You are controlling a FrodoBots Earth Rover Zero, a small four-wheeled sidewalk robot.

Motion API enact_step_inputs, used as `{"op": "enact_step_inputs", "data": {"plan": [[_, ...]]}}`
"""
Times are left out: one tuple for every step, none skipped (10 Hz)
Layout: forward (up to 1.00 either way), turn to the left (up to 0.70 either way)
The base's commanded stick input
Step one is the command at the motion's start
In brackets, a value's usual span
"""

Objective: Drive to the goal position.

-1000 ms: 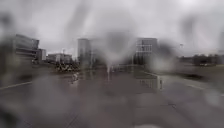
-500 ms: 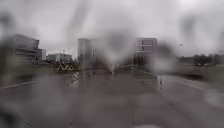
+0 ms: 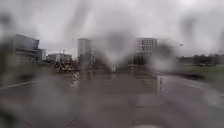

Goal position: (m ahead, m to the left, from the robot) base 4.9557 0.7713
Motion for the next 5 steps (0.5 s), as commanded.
{"op": "enact_step_inputs", "data": {"plan": [[0.07,0.0],[0.07,0.0],[0.07,0.0],[0.07,0.0],[0.07,0.0]]}}
